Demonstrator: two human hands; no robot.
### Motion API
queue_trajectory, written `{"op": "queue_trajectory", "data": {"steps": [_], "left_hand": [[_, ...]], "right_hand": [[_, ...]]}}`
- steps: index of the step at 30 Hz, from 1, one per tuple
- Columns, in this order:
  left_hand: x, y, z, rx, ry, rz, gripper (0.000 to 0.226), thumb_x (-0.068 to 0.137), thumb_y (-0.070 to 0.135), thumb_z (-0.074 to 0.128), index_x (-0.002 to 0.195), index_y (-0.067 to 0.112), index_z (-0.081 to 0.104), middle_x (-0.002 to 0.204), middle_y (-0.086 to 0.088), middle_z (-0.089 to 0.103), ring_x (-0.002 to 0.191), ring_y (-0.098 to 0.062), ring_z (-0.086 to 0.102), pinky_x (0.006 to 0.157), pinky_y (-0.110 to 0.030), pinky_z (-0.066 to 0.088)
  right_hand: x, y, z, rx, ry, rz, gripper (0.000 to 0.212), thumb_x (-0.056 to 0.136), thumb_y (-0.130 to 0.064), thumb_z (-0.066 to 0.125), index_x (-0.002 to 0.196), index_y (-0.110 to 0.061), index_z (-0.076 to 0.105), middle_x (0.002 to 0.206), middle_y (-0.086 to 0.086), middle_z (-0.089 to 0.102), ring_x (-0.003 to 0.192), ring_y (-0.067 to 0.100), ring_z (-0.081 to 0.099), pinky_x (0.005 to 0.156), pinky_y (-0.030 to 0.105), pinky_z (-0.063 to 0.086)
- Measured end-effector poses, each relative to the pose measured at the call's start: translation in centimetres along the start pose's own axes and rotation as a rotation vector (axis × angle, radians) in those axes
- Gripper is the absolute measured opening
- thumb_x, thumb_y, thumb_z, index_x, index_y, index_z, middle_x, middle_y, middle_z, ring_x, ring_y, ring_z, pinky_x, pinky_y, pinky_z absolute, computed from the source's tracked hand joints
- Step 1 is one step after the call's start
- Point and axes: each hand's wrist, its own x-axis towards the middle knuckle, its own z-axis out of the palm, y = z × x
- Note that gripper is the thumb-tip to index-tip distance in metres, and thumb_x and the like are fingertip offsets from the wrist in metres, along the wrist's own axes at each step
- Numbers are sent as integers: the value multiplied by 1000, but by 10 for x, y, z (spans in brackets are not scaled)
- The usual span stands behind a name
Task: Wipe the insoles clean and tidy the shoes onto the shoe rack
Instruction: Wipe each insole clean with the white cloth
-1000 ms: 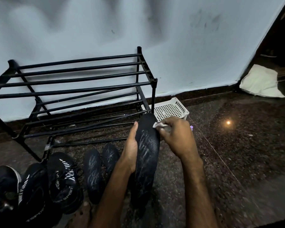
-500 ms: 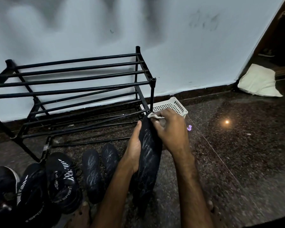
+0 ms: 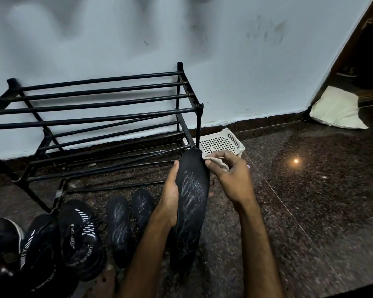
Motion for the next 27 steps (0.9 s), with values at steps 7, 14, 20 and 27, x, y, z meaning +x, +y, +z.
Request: {"op": "queue_trajectory", "data": {"steps": [7, 14, 20, 27], "left_hand": [[-5, -5, 3, 111, -64, -23, 82, 92, 72, 32, 135, 6, 57, 127, -20, 63, 109, -31, 63, 100, -51, 45], [-2, -3, 3, 99, -52, -4, 93, 86, 79, 24, 133, 7, 57, 123, -20, 65, 100, -30, 67, 79, -44, 56], [-5, -4, 8, 198, -30, -5, 88, 89, 75, 14, 131, 13, 60, 121, -15, 68, 98, -24, 69, 72, -40, 58], [-7, -7, 15, 116, -29, 24, 86, 91, 72, 20, 130, 5, 58, 119, -19, 68, 100, -27, 69, 80, -38, 58]], "right_hand": [[4, 1, -1, -23, 128, -21, 8, 84, -20, 75, 90, -23, 71, 83, -5, 74, 70, 12, 69, 64, 37, 60], [-1, 1, -7, -435, -33, -134, 12, 84, -16, 74, 94, -22, 73, 104, -8, 58, 89, 3, 58, 86, 25, 55], [2, -2, -12, -491, -54, -225, 10, 81, -13, 78, 87, -21, 74, 93, -8, 60, 86, 8, 61, 81, 34, 58], [-6, -7, -14, -469, -191, -149, 11, 81, -16, 79, 82, -25, 74, 89, -13, 61, 81, 9, 63, 75, 28, 57]]}}
